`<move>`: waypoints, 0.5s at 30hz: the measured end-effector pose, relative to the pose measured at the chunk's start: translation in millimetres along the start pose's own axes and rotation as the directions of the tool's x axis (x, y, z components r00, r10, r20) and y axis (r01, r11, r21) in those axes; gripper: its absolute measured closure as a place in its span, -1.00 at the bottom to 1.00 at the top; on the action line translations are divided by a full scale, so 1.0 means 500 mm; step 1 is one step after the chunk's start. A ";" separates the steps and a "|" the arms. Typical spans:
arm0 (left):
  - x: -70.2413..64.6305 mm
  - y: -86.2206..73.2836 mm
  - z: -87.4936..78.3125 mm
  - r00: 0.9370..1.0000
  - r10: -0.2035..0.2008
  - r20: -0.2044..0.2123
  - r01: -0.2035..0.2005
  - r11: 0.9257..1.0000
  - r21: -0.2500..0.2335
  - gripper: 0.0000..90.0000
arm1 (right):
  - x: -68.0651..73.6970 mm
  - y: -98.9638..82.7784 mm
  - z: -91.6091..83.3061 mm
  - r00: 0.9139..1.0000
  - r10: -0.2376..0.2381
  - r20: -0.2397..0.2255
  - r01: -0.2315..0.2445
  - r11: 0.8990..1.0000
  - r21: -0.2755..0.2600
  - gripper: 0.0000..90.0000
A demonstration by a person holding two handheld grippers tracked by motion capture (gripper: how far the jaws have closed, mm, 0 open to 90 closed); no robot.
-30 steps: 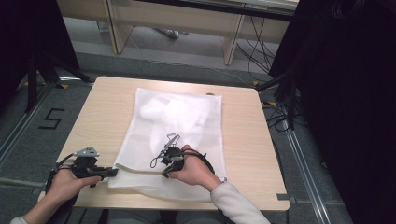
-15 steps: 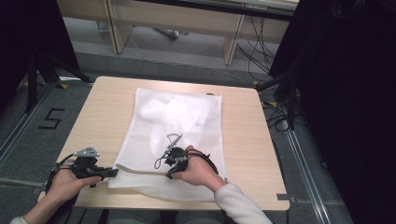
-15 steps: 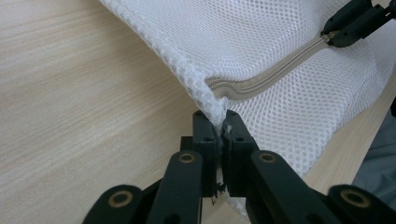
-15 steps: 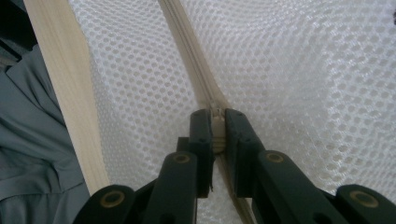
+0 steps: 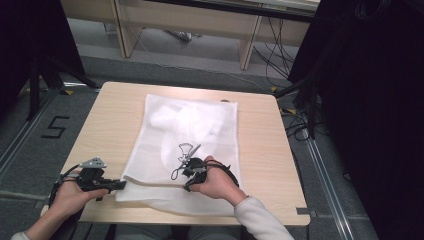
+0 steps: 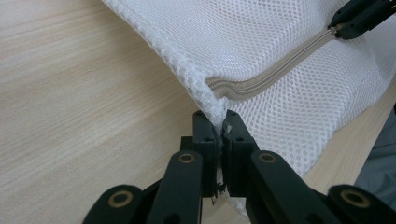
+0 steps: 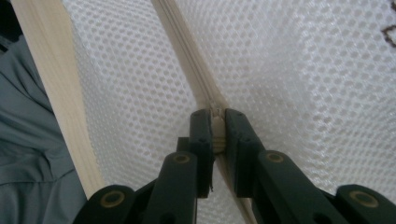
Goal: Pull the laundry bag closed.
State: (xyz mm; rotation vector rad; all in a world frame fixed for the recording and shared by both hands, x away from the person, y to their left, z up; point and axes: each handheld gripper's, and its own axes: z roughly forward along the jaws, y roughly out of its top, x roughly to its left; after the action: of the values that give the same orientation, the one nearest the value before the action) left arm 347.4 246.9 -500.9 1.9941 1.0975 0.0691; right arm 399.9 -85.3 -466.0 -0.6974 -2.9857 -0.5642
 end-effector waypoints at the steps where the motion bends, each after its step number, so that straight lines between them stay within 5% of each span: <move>1: 0.000 0.000 0.000 1.000 0.000 0.001 0.000 1.000 0.001 0.90 | 0.001 0.000 -0.001 1.000 0.016 -0.013 -0.016 1.000 -0.006 0.84; 11: 0.000 0.000 -0.001 1.000 0.002 -0.005 -0.002 1.000 0.007 0.90 | -0.003 -0.005 -0.007 1.000 0.004 0.013 -0.004 1.000 0.003 0.84; 15: 0.001 0.002 -0.002 1.000 0.001 0.005 -0.001 1.000 0.023 0.90 | -0.003 -0.011 -0.008 0.999 0.033 -0.002 -0.033 0.999 -0.003 0.84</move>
State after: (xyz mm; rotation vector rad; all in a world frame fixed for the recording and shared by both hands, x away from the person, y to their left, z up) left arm 347.8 247.4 -499.9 2.0142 1.0991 0.0520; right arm 398.6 -92.1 -464.2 -0.7441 -2.9663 -0.5681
